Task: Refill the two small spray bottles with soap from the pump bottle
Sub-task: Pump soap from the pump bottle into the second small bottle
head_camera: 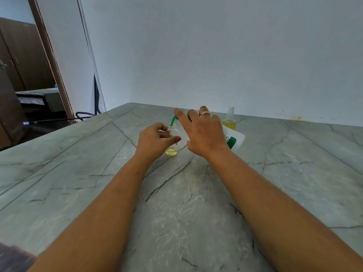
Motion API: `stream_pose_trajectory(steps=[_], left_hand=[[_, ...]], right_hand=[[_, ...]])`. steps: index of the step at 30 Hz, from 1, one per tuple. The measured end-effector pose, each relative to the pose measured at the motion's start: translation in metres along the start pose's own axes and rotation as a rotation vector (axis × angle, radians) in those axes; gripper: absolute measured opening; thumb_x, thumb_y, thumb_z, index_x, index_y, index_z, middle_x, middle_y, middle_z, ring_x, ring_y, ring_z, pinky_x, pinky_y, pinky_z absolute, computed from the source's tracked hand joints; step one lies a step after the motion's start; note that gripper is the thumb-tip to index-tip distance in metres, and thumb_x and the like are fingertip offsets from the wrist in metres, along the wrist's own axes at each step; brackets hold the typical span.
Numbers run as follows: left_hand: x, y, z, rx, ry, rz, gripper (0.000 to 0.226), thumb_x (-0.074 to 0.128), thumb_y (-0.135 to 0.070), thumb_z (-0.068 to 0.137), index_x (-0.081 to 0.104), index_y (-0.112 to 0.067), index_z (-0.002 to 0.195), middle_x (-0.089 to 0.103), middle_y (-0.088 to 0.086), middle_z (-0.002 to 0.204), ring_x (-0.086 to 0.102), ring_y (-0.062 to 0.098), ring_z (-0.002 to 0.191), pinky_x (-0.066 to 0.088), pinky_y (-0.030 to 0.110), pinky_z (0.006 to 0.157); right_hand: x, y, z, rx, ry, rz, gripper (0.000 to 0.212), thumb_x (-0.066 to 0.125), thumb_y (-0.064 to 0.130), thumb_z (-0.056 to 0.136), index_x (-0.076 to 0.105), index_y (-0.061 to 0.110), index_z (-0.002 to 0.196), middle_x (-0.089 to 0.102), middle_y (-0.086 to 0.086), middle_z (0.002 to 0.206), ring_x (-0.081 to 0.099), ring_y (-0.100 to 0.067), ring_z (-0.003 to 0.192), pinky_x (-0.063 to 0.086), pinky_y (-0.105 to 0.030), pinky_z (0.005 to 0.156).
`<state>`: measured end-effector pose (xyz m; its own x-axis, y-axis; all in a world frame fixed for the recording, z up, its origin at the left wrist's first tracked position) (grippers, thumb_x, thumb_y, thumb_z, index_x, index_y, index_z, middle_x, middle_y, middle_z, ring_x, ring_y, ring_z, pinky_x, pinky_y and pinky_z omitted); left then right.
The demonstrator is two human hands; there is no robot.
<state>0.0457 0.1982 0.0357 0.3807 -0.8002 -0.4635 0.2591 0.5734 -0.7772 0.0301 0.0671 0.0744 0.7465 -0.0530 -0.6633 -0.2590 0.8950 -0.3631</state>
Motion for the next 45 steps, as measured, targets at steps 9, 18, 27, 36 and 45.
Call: stream_pose_trajectory(steps=[9, 18, 27, 36, 45], left_hand=[[0.001, -0.0007, -0.0008, 0.01, -0.001, 0.0, 0.031, 0.078, -0.038, 0.068, 0.054, -0.027, 0.084, 0.062, -0.011, 0.079, 0.061, 0.003, 0.075, 0.042, 0.011, 0.06], [0.0017, 0.0029, 0.001, -0.02, -0.008, -0.038, 0.028, 0.077, -0.035, 0.07, 0.053, -0.027, 0.08, 0.063, -0.01, 0.075, 0.064, 0.007, 0.073, 0.055, 0.027, 0.072], [0.005, 0.0012, 0.0001, -0.022, 0.015, -0.03, 0.033, 0.078, -0.035, 0.069, 0.056, -0.021, 0.09, 0.063, -0.005, 0.083, 0.063, 0.01, 0.077, 0.054, 0.027, 0.073], [0.0011, 0.0012, -0.0002, -0.031, -0.003, -0.046, 0.031, 0.077, -0.033, 0.07, 0.055, -0.021, 0.088, 0.067, 0.002, 0.088, 0.065, 0.014, 0.079, 0.055, 0.029, 0.074], [0.0029, 0.0012, -0.0003, -0.017, -0.007, -0.019, 0.033, 0.079, -0.036, 0.068, 0.056, -0.022, 0.087, 0.066, -0.002, 0.086, 0.064, 0.011, 0.078, 0.05, 0.02, 0.066]], right_hand=[[0.0008, -0.0022, 0.0009, 0.022, 0.003, 0.007, 0.088, 0.074, 0.038, 0.068, 0.024, 0.024, 0.14, 0.056, -0.009, 0.12, 0.05, -0.034, 0.113, 0.051, -0.042, 0.072], [0.0031, 0.0016, 0.0023, 0.016, 0.028, 0.003, 0.095, 0.074, 0.039, 0.07, 0.017, 0.022, 0.144, 0.054, -0.009, 0.124, 0.047, -0.034, 0.117, 0.05, -0.042, 0.077], [-0.0003, -0.0032, 0.0013, 0.05, 0.023, 0.019, 0.089, 0.075, 0.043, 0.067, 0.025, 0.024, 0.138, 0.057, -0.009, 0.12, 0.05, -0.034, 0.114, 0.051, -0.042, 0.074], [0.0029, 0.0019, 0.0038, 0.032, 0.043, 0.015, 0.093, 0.074, 0.041, 0.069, 0.019, 0.022, 0.142, 0.053, -0.01, 0.126, 0.047, -0.034, 0.117, 0.05, -0.042, 0.078], [0.0042, -0.0008, 0.0055, 0.057, 0.043, 0.036, 0.089, 0.074, 0.041, 0.07, 0.019, 0.025, 0.138, 0.053, -0.009, 0.126, 0.047, -0.033, 0.117, 0.051, -0.042, 0.078]])
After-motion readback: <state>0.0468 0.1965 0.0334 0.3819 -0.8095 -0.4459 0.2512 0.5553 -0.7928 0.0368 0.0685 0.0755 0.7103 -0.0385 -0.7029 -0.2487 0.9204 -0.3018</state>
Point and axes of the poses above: each hand's wrist, its own z-axis towards the middle knuckle, its own x-axis out of the palm, y = z × x, the point moved 8 cm from there along z, towards the middle knuckle
